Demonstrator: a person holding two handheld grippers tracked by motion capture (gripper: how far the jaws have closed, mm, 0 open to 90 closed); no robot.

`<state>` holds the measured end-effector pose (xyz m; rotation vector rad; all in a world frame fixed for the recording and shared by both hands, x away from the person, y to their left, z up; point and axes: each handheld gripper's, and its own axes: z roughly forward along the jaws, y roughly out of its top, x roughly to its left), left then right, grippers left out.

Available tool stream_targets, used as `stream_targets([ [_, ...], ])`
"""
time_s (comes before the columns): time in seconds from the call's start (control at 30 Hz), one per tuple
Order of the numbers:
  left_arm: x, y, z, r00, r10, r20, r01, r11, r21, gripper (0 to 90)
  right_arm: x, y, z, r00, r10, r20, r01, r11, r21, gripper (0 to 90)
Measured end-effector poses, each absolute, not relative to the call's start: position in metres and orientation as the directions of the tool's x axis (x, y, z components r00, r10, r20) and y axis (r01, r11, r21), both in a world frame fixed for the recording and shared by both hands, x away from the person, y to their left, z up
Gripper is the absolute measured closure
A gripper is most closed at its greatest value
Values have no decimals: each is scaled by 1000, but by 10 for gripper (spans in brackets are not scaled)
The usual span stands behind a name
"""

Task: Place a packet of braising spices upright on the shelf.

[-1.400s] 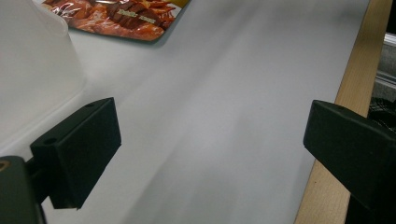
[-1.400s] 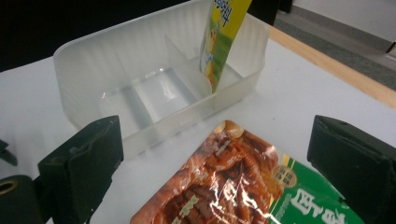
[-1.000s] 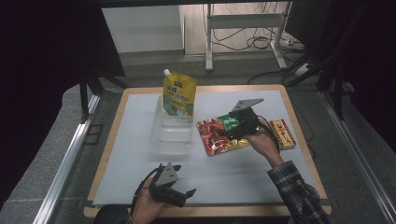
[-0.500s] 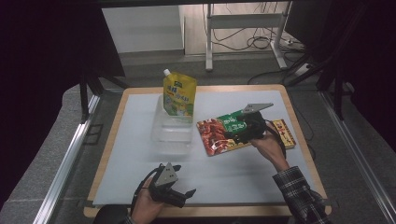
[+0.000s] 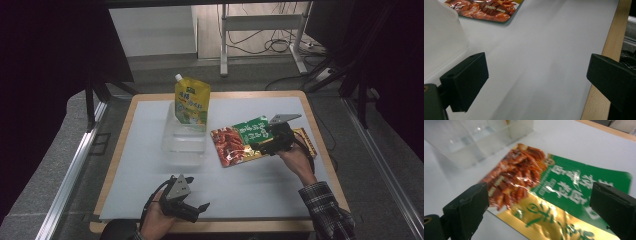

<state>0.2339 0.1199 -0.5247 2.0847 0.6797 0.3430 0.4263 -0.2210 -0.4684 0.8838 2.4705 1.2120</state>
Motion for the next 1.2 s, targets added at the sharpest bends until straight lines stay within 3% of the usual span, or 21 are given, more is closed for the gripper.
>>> stream_targets([
  [0.63, 234, 118, -526, 818, 575, -3, 333, -469, 818, 34, 444, -261, -512, -686, 727, 18, 529, 482, 699, 26],
  [1.2, 233, 116, -526, 824, 566, 1, 329, -480, 814, 34, 449, -266, -523, -666, 732, 142, 597, 410, 689, 20],
])
